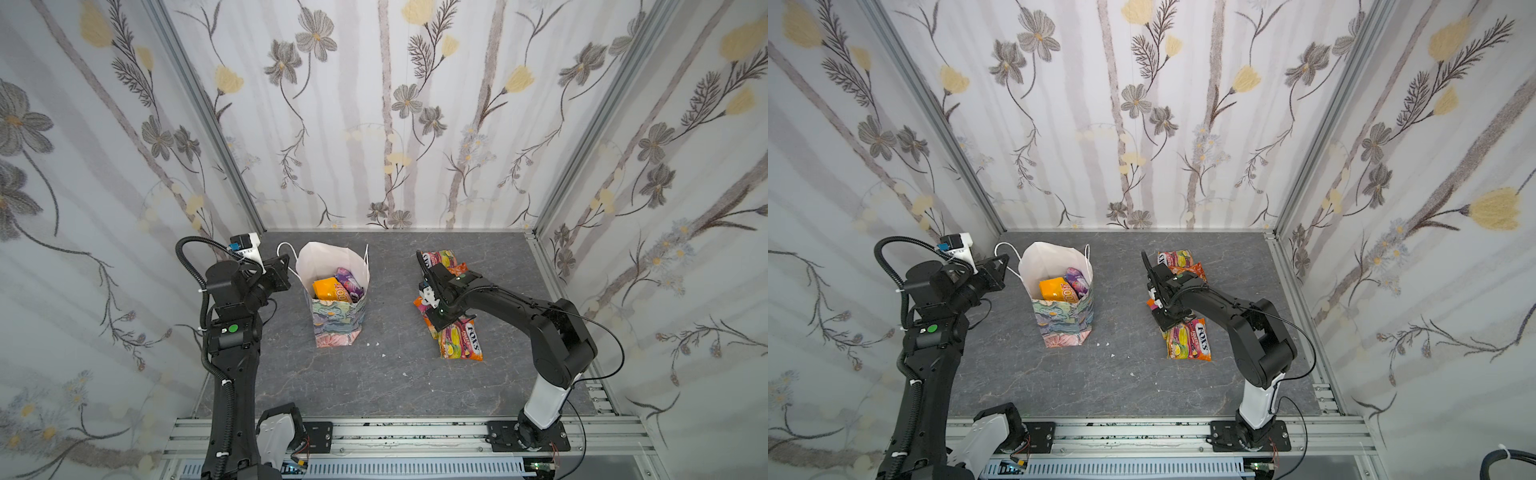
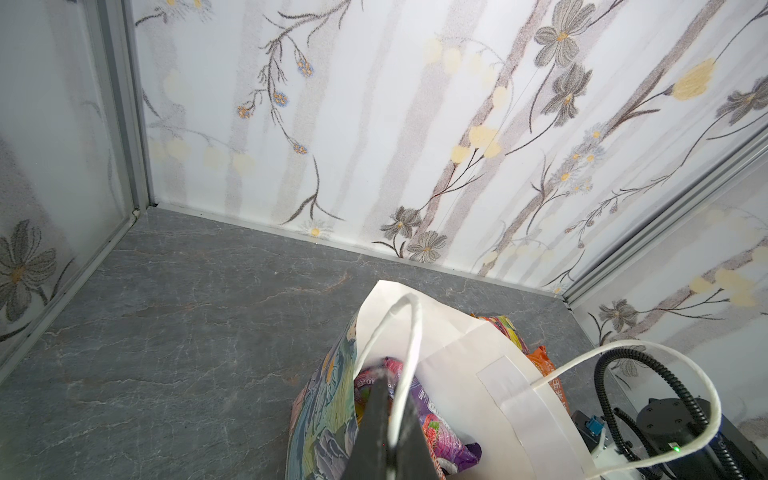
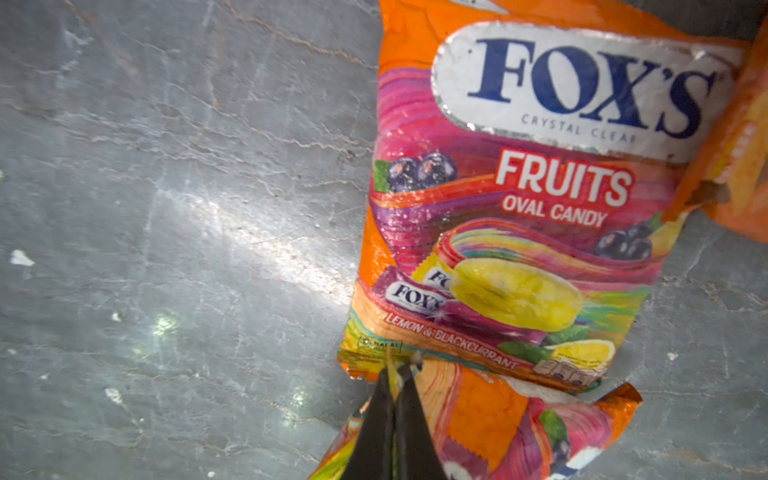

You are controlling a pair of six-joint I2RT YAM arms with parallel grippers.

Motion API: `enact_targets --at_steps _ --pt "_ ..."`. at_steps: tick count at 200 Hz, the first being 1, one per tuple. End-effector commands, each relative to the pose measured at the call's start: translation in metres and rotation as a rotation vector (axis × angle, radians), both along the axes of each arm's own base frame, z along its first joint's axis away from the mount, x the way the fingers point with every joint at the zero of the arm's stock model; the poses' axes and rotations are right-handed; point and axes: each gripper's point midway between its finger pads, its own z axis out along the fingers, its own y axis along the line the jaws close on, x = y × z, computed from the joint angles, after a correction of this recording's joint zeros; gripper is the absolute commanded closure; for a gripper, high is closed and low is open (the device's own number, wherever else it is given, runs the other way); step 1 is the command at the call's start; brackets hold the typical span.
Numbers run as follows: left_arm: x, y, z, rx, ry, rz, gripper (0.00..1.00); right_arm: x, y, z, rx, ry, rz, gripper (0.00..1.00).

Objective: Place the snacks into the paper bag
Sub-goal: 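Lift the orange Fox's Fruits bag with the right gripper off the pile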

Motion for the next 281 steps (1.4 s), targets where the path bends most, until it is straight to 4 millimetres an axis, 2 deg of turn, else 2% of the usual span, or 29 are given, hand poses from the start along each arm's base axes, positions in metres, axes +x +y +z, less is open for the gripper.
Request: enact_targets --at_steps 1,84,182,261,281 --pt "0.000 -0.001 0.008 0.002 -0.031 -0.007 0.96 -0.005 0.009 0.013 0.080 0.023 0.025 1.00" --pt "0.000 -0.001 0.008 0.003 -0.032 -0.008 0.96 -0.004 0.025 0.044 0.280 0.019 0.043 1.00" --pt "0.001 -0.001 0.007 0.004 -0.030 -0.006 0.96 -0.006 0.043 0.062 0.421 0.018 0.082 1.00" --pt "0.000 -0.001 0.008 0.003 -0.032 -0.011 0.96 -0.012 0.063 0.099 0.615 0.002 0.124 1.00" --pt "0.000 -0.003 0.008 0.003 -0.033 -0.017 0.96 -0.011 0.063 0.098 0.620 0.004 0.120 1.00"
